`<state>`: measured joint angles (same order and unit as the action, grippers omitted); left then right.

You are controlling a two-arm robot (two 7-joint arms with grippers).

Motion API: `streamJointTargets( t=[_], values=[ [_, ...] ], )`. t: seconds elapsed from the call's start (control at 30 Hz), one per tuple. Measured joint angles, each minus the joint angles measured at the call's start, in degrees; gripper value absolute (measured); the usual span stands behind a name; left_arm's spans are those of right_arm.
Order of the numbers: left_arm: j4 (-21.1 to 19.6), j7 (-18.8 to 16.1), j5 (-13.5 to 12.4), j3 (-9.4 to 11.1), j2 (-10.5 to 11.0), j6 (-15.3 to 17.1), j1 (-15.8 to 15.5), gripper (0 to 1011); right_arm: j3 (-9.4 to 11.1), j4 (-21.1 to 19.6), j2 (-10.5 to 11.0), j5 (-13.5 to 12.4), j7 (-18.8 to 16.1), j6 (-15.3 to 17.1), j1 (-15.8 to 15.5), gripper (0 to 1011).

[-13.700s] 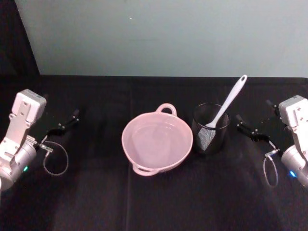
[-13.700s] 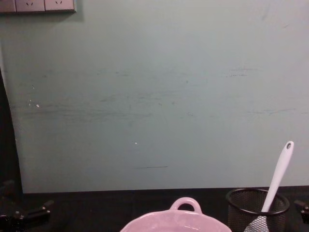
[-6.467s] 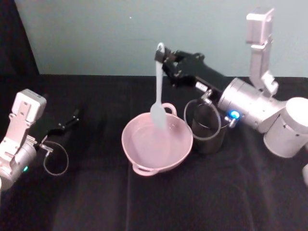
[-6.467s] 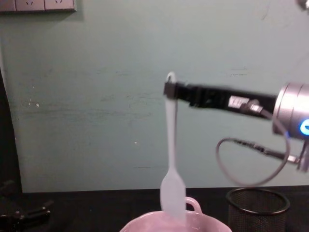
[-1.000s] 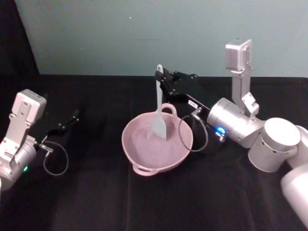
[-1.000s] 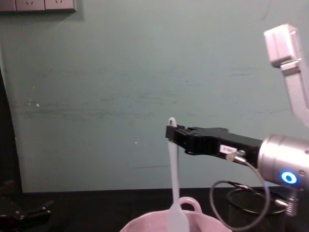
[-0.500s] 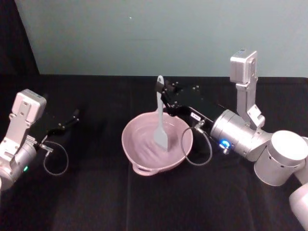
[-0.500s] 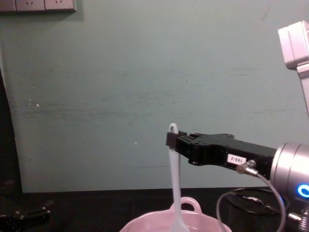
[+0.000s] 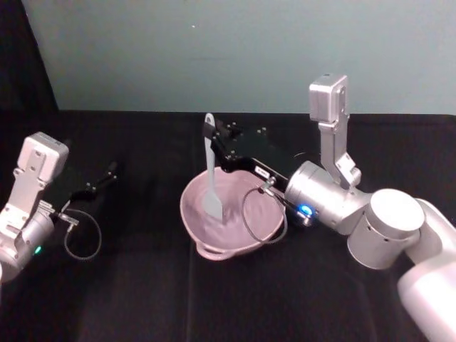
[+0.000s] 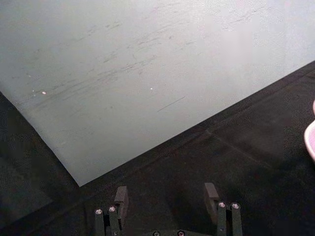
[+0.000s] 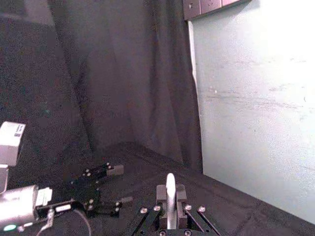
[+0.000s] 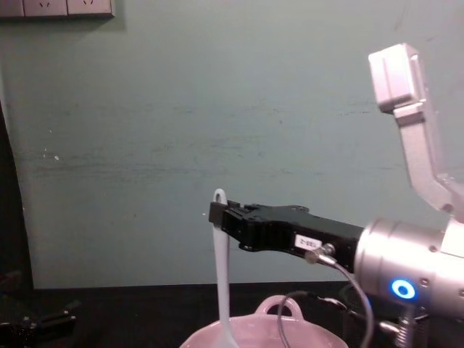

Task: Use the one hand to pick up the spoon and stir the clear water in the bowl.

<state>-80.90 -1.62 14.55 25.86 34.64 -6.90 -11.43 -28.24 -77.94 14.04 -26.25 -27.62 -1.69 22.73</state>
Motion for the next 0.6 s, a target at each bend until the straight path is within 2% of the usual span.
streamJointTargets(
  t=[0.3, 0.6],
  values=[
    [0.0, 0.0, 0.0, 0.0, 0.0, 0.0, 0.0, 1011, -0.1, 5.1, -2.4, 0.4, 0.0, -0.5, 3.8, 110],
    [0.0, 0.0, 0.0, 0.0, 0.0, 0.0, 0.0, 1011, 1.6, 6.2, -2.0, 0.4, 1.1, -0.4, 4.7, 111]
  ],
)
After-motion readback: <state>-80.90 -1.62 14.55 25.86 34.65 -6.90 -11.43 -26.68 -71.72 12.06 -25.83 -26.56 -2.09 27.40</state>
